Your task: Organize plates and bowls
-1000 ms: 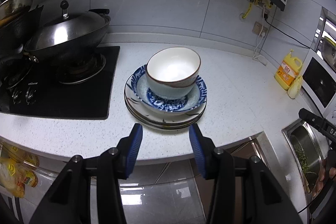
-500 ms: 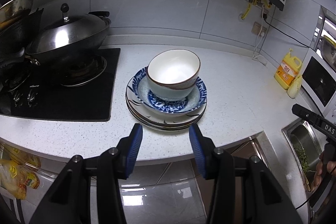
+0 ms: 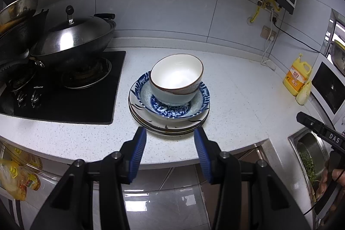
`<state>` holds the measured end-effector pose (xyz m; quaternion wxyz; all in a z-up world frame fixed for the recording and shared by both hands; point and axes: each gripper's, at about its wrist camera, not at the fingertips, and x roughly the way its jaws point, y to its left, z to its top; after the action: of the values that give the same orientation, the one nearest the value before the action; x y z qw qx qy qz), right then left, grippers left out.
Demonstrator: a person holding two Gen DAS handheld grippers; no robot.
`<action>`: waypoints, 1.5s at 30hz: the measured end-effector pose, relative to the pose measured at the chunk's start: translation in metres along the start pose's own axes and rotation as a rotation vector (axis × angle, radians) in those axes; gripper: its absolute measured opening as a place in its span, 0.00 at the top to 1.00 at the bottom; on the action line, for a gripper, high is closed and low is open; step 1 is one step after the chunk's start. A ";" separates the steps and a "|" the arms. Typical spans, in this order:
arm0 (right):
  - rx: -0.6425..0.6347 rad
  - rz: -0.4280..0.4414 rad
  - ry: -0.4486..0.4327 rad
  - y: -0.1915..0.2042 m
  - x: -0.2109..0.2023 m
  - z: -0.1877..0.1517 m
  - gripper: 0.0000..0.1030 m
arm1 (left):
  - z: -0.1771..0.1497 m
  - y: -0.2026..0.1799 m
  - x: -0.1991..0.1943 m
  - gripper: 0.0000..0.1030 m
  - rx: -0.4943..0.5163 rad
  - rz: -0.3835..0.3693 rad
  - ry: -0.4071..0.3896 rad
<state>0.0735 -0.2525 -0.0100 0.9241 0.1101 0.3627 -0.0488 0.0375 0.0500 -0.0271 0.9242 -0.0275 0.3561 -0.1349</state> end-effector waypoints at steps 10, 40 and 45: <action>-0.018 0.008 0.012 -0.005 0.002 0.000 0.31 | 0.001 -0.007 -0.002 0.57 0.006 0.002 -0.005; -0.140 0.066 0.022 0.016 0.004 0.004 0.31 | 0.018 -0.011 -0.026 0.57 0.023 0.033 -0.055; -0.147 0.065 0.018 0.016 0.000 0.002 0.31 | 0.014 -0.012 -0.027 0.57 0.013 0.027 -0.042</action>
<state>0.0775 -0.2371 -0.0058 0.9276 0.0540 0.3697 0.0088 0.0247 0.0454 0.0030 0.9334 -0.0196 0.3361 -0.1243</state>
